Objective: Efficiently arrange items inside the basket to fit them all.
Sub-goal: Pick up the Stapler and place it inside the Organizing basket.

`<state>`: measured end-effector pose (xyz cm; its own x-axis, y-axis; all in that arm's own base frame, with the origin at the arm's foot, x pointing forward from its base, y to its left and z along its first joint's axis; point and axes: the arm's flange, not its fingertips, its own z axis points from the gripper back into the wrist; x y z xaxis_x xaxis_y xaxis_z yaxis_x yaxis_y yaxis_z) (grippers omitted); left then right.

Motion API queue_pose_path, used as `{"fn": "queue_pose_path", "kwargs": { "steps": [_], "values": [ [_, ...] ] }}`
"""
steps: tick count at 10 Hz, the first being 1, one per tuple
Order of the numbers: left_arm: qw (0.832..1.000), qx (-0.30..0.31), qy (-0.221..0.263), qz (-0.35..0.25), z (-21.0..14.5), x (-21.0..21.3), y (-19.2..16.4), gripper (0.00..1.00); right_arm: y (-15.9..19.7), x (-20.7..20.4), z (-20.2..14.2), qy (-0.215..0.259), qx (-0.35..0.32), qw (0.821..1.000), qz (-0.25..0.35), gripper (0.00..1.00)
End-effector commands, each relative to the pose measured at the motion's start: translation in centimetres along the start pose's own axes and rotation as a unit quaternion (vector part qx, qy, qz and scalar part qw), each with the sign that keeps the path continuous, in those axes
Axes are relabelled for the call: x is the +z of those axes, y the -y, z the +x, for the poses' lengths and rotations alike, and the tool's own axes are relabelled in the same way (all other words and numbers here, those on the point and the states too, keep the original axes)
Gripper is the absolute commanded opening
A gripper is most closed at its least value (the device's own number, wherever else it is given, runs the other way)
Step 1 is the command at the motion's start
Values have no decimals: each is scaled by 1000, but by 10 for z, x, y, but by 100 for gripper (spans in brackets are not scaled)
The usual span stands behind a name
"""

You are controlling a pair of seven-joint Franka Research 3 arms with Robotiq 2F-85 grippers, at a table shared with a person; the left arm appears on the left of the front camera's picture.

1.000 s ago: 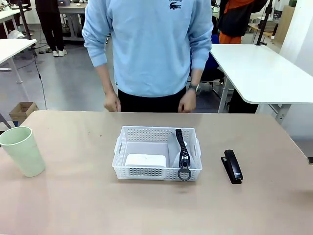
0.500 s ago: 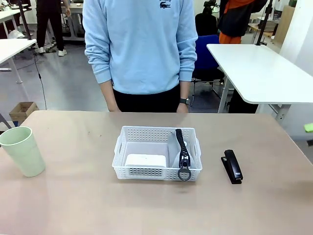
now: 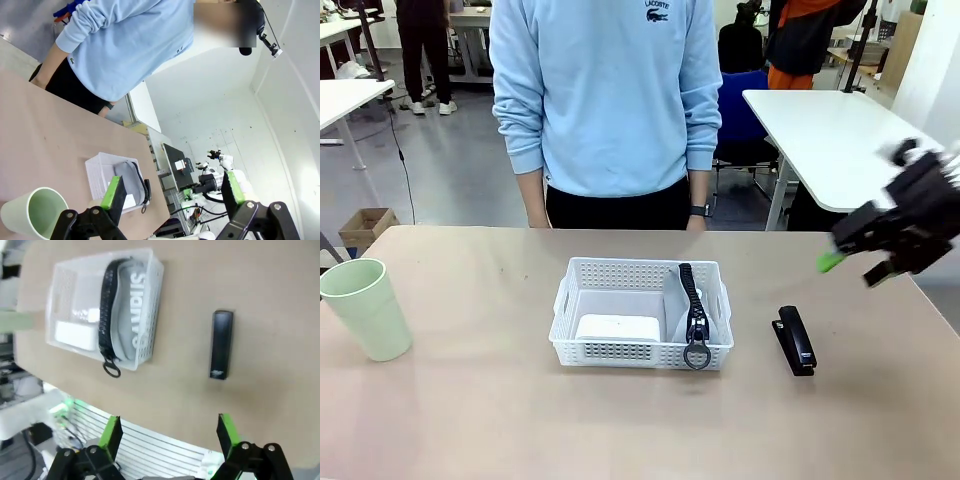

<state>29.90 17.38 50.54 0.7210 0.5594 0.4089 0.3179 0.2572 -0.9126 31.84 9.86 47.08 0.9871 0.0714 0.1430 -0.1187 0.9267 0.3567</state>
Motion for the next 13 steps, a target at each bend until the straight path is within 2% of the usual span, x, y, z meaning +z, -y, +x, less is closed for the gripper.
{"fn": "queue_pose_path", "kwargs": {
  "steps": [1, 2, 3, 4, 5, 7, 8, 10, 13],
  "values": [
    [1000, -9, 6, -12, 1, 0, 1, 100, -36, -43, -43, -16, 9, 996, -92, 100],
    [1000, -9, 6, -12, 1, 0, 1, 100, -52, -60, -42, -11, -8, 988, -153, 100],
    [1000, -9, 6, -12, 1, 0, 1, 100, -53, -66, -39, 2, -27, 985, -173, 100],
    [1000, -9, 6, -12, 1, 0, 1, 100, -43, -57, -35, 31, -75, 980, -180, 100],
    [1000, -9, 6, -12, 1, 0, 1, 100, -72, -60, -23, -20, 3, 991, -133, 100],
    [1000, -9, 6, -12, 1, 0, 1, 100, -72, -60, -23, -20, 3, 991, -133, 100],
    [1000, -9, 6, -12, 1, 0, 1, 100, -73, -64, -23, -5, -19, 987, -158, 100],
    [1000, -9, 6, -12, 1, 0, 1, 100, -50, -70, 3, -15, -37, 985, -170, 100],
    [1000, -9, 6, -12, 1, 0, 1, 100, -18, -91, 20, -11, -57, 982, -178, 100]
  ]
}}
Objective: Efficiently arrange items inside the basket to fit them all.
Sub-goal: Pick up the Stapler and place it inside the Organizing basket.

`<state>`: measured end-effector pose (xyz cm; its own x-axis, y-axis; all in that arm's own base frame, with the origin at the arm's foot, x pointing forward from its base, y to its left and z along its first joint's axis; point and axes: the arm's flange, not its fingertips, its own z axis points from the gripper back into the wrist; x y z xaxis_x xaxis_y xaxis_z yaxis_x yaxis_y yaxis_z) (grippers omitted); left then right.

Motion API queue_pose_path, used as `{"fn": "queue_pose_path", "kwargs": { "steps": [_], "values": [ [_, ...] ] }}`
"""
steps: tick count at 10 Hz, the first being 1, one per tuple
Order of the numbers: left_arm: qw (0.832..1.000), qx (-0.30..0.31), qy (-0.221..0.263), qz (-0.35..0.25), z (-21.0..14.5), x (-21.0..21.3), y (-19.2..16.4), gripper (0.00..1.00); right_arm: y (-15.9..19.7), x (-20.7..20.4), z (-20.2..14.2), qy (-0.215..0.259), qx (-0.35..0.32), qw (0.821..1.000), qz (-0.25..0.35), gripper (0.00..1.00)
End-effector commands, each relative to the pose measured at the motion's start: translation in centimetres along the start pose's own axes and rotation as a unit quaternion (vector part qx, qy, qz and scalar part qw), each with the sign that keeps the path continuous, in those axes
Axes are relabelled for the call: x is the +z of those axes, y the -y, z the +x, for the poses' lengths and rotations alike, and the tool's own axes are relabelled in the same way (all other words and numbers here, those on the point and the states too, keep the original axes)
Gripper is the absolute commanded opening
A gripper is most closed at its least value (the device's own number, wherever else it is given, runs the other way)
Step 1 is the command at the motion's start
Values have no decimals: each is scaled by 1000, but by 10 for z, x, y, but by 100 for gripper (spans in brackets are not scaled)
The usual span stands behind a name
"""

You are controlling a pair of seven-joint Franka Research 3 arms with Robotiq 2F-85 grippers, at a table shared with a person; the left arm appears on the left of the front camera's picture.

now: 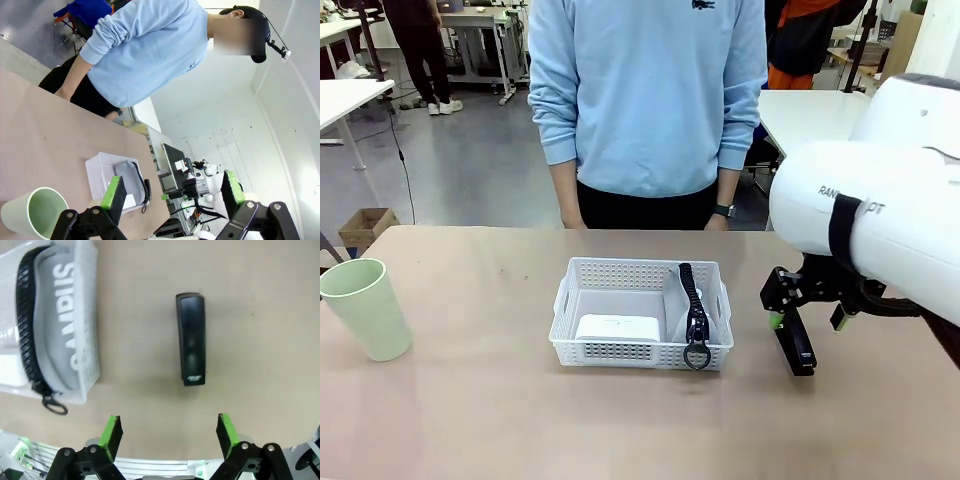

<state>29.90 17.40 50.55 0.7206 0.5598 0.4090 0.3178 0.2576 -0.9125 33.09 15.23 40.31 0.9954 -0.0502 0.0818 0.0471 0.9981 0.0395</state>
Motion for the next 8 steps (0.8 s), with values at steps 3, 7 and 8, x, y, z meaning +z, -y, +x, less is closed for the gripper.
{"fn": "queue_pose_path", "kwargs": {
  "steps": [3, 7, 8],
  "values": [
    [1000, -9, 6, -12, 1, 0, 0, 100, 13, -26, 23, 6, 14, 1000, -17, 100],
    [1000, -9, 6, -12, 1, 0, 0, 100, 20, -36, 32, -1, 27, 1000, -9, 100],
    [1000, -9, 6, -12, 1, 0, 0, 100, 23, -44, 37, -2, 32, 999, -5, 100]
  ]
}}
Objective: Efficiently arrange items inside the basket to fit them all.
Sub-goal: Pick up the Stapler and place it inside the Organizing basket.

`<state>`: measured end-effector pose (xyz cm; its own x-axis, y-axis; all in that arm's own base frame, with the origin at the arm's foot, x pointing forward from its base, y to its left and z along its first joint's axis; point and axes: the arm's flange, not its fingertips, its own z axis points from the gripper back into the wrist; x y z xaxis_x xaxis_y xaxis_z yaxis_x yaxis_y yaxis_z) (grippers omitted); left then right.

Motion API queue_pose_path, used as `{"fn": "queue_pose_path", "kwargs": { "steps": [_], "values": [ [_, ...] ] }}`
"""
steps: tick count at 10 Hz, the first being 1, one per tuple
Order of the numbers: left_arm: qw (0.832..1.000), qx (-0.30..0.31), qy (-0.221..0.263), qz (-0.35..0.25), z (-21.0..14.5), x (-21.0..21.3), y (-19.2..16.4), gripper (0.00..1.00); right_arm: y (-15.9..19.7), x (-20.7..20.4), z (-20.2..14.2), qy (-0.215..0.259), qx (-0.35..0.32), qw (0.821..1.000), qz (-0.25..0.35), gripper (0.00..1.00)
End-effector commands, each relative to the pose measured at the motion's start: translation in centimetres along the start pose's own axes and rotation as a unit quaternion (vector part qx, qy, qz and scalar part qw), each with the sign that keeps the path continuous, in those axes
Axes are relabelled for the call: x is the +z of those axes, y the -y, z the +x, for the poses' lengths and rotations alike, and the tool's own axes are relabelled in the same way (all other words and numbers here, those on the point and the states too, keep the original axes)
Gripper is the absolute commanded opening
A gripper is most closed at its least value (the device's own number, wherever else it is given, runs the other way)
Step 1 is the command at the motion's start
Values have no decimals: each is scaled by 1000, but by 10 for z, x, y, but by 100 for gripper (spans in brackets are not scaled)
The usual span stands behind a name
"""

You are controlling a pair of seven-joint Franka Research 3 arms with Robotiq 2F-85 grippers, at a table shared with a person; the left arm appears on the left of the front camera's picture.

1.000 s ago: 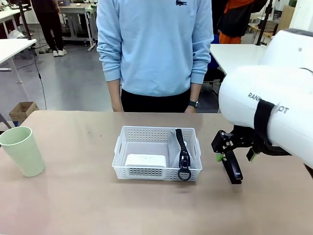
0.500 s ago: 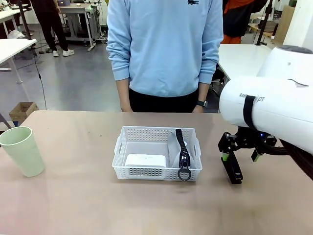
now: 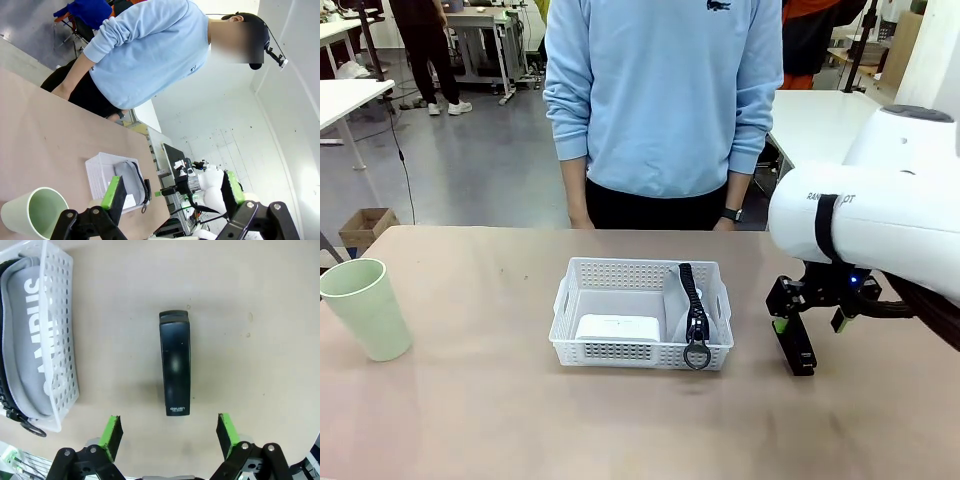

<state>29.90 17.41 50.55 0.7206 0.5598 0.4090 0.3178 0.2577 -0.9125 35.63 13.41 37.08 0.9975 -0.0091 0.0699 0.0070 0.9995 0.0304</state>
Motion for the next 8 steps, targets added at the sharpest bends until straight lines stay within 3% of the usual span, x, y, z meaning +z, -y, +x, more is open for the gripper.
{"fn": "queue_pose_path", "kwargs": {
  "steps": [1, 8],
  "values": [
    [1000, -9, 6, -12, 1, 0, 0, 100, 9, -22, 19, 7, 21, 1000, 2, 100],
    [1000, -9, 6, -12, 1, 0, 0, 100, 11, -81, 31, -18, 8, 1000, 4, 100]
  ]
}}
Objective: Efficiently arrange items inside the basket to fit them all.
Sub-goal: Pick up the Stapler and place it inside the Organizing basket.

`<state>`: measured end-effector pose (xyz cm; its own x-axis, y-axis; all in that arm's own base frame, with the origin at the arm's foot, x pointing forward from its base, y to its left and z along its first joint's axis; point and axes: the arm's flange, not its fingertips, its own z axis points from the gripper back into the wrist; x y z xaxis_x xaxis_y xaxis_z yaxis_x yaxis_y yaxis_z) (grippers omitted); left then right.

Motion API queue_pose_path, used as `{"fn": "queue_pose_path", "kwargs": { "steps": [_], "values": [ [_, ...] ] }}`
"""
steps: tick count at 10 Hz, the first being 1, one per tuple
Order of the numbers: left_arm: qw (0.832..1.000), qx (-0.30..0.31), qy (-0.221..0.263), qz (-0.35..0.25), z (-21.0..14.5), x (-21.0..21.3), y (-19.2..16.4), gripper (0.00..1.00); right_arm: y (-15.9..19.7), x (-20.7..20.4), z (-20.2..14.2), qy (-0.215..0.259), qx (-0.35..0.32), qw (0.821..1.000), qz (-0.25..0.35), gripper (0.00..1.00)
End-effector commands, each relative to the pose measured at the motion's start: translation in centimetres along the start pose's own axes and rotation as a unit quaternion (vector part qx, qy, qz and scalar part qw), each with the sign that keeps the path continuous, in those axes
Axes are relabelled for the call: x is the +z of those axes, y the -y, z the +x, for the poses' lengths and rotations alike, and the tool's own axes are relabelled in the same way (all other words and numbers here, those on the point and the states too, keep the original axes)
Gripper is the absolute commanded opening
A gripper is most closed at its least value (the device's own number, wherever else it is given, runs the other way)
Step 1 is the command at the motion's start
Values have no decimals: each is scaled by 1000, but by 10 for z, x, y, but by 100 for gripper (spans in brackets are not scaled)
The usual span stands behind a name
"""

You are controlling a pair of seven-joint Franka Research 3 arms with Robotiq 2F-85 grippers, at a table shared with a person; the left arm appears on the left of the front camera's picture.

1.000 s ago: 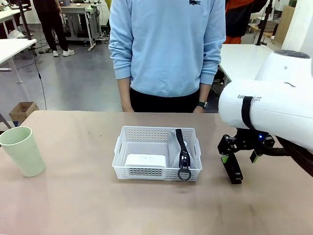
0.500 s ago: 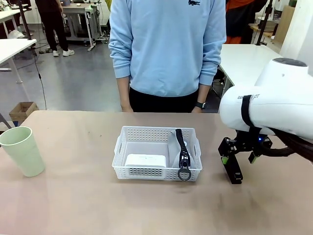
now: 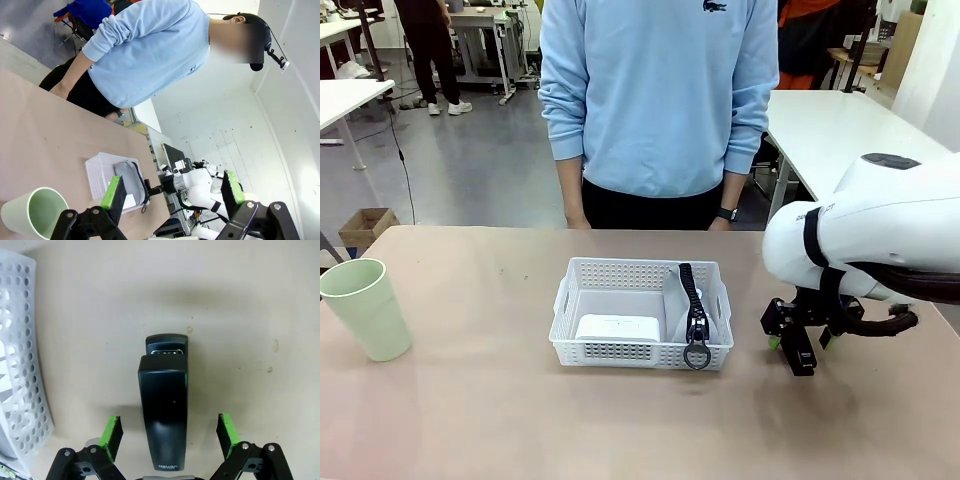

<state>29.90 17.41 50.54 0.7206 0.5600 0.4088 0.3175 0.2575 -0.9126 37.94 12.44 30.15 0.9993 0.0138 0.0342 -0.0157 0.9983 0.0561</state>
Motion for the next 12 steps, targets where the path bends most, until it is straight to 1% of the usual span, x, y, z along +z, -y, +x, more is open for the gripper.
{"fn": "queue_pose_path", "kwargs": {
  "steps": [1, 6, 7, 8, 9, 11, 12],
  "values": [
    [1000, -9, 6, -13, 1, 0, 1, 100, -1, -12, 13, -3, -4, 1000, -10, 100],
    [1000, -9, 6, -13, 1, 0, 1, 100, 1, -13, 15, -7, -22, 1000, -14, 100],
    [1000, -9, 6, -13, 1, 0, 1, 100, 1, -12, 15, -6, -24, 1000, -14, 47],
    [1000, -9, 6, -13, 1, 0, 1, 100, 0, -12, 15, -1, -27, 999, -16, 40],
    [1000, -9, 6, -13, 1, 0, 1, 100, 0, -13, 15, -4, -26, 1000, -16, 0],
    [1000, -9, 6, -13, 1, 0, 1, 100, -2, -13, 15, -6, -24, 999, -21, 0],
    [1000, -9, 6, -13, 1, 0, 1, 100, -2, -13, 15, -7, -22, 1000, -22, 14]
  ]
}}
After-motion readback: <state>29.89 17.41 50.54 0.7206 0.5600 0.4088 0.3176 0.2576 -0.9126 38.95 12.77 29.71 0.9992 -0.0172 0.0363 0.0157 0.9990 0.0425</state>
